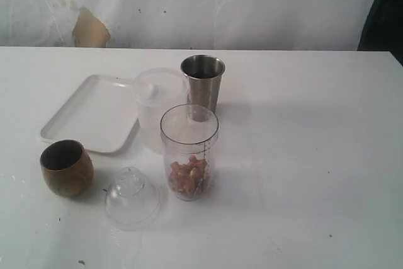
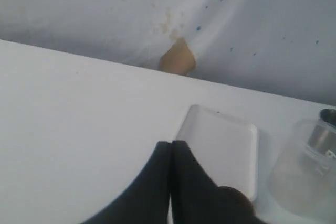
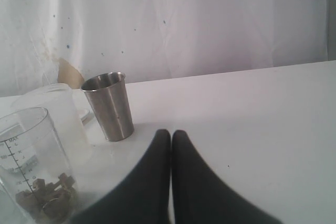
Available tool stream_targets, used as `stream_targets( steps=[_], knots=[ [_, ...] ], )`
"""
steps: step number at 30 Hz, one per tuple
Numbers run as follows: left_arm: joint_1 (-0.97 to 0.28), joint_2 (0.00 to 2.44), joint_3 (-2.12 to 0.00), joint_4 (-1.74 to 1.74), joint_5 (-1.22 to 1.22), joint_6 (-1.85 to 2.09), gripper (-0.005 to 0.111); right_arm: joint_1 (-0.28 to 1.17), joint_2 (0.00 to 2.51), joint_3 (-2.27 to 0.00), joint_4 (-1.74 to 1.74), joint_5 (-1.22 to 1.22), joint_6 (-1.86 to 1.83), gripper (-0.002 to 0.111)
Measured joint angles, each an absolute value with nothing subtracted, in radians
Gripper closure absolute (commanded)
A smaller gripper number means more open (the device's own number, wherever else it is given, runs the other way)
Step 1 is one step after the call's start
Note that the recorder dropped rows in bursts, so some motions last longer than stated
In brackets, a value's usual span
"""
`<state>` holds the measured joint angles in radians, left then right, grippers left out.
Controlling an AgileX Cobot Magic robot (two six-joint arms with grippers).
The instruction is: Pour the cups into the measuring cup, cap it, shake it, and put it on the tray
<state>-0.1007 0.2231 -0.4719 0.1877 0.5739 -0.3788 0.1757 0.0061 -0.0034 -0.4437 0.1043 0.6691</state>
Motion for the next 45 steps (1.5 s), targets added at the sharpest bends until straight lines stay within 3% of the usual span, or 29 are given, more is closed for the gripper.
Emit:
stream_targets(
  steps=[8, 34, 45],
  knots=[
    [-0.101, 0.013, -0.377, 0.083, 0.525, -0.312, 0.107, 0.176, 0.006, -0.003, -0.444, 0.104, 0.669, 0.108],
    [-0.101, 0.004, -0.368, 0.106, 0.496, -0.300, 0.107, 0.176, 0.006, -0.003, -0.444, 0.105, 0.669, 0.108],
    [-0.085, 0.004, -0.008, 0.125, 0.141, -0.292, 0.107, 0.176, 0.006, -0.003, -0.444, 0.105, 0.669, 0.108]
  ],
)
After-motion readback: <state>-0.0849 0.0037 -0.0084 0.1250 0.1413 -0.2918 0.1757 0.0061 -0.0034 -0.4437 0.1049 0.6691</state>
